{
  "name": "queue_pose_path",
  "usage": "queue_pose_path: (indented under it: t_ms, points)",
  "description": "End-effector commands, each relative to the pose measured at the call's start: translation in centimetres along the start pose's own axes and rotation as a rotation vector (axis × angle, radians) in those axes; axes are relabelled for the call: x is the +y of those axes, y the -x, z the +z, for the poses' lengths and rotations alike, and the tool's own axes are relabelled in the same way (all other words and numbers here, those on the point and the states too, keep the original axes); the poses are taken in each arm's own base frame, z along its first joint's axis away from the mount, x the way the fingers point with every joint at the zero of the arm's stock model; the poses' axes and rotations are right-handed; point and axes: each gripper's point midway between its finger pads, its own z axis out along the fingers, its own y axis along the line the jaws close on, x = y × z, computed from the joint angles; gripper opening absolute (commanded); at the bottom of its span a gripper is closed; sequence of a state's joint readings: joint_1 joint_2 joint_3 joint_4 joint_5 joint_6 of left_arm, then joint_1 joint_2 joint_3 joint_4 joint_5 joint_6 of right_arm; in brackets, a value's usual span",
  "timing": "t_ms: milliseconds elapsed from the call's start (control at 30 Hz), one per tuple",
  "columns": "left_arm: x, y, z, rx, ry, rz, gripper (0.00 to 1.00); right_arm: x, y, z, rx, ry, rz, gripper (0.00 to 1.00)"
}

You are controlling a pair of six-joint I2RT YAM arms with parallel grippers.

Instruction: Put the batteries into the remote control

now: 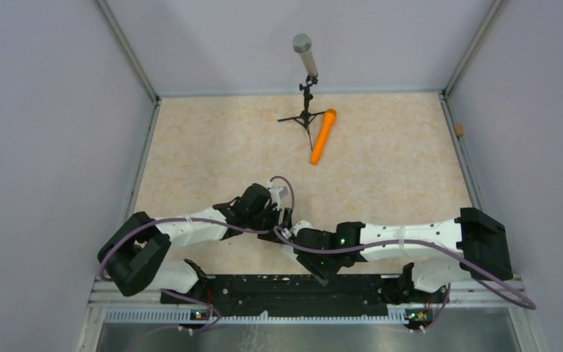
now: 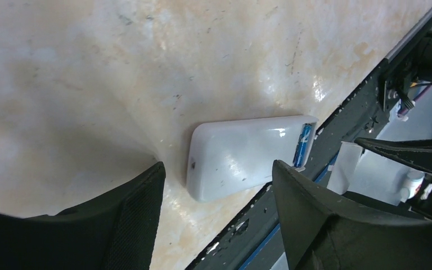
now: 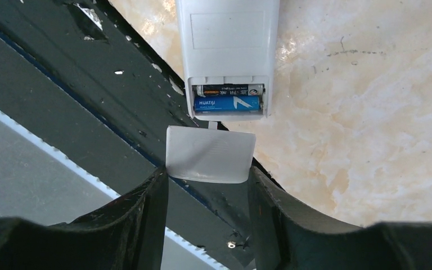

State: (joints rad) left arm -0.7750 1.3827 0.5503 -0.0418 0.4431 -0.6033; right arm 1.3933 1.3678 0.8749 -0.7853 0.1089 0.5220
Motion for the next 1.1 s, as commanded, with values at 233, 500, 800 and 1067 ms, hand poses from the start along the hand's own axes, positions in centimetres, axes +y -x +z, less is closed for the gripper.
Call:
queue_pose_path:
  t_ms: [233, 500, 800, 1067]
  points:
    - [3.7, 0.8, -3.9, -0.154, 0.132, -0.089, 0.77, 0.0, 1.2, -0.1, 0.061, 0.017, -0.129, 0.17]
    - [4.9, 1.1, -5.8, -0.238, 0.150, -0.156, 0.82, -1.2, 1.2, 0.8, 0.143, -0.057, -0.179, 0.16]
    - [5.7, 0.6, -6.4, -0.268, 0.146, -0.191, 0.83, -1.2, 2.1, 1.1, 0.163, -0.067, -0.196, 0.15]
    - [6.0, 0.5, -6.6, -0.273, 0.141, -0.197, 0.83, -1.3, 2.1, 1.7, 0.182, -0.072, -0.195, 0.14]
